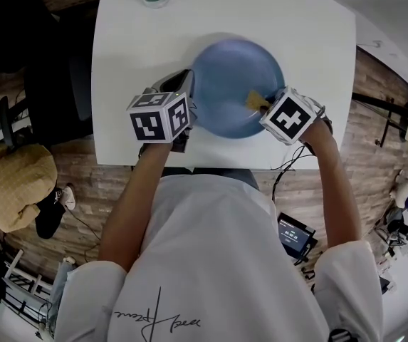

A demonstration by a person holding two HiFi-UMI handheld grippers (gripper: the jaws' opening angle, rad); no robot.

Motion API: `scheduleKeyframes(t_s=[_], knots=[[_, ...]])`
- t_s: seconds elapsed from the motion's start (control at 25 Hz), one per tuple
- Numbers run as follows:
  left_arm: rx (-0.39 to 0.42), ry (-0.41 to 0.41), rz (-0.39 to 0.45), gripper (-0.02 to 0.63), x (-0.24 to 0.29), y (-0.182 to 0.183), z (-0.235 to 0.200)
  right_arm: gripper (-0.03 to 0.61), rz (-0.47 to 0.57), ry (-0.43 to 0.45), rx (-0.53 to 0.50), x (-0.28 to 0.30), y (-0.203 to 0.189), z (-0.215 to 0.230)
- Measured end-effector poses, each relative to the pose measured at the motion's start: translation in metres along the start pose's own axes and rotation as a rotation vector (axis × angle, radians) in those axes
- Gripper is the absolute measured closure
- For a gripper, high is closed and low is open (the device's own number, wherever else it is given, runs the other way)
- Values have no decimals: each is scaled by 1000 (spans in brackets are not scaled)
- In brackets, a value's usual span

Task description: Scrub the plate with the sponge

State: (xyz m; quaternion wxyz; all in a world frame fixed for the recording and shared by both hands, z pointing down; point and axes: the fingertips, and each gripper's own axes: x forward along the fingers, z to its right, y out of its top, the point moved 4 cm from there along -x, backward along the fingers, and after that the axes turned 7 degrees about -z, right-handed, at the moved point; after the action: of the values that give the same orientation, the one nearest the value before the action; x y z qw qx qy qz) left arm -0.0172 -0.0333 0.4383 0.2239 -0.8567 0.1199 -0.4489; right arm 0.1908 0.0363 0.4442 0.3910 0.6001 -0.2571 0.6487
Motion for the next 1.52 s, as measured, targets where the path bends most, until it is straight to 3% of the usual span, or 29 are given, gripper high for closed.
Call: scheduleKeyframes(t_s=[0.44, 0.56, 0.96, 1.24, 1.52], knots=[[23, 2, -7, 589, 1, 1, 2, 531, 34, -10, 11, 2, 7, 10], [19, 2, -9, 589, 0, 0, 1, 531, 22, -73, 56, -5, 4, 25], [20, 4, -12, 589, 1, -1, 3, 531, 96, -145, 159, -10, 18, 48], [22, 5, -13, 589, 1, -1, 3, 531, 146, -149, 219, -8, 30, 56], [10, 7, -10, 591, 1, -1, 3, 531, 156, -289, 187, -8, 48, 59]])
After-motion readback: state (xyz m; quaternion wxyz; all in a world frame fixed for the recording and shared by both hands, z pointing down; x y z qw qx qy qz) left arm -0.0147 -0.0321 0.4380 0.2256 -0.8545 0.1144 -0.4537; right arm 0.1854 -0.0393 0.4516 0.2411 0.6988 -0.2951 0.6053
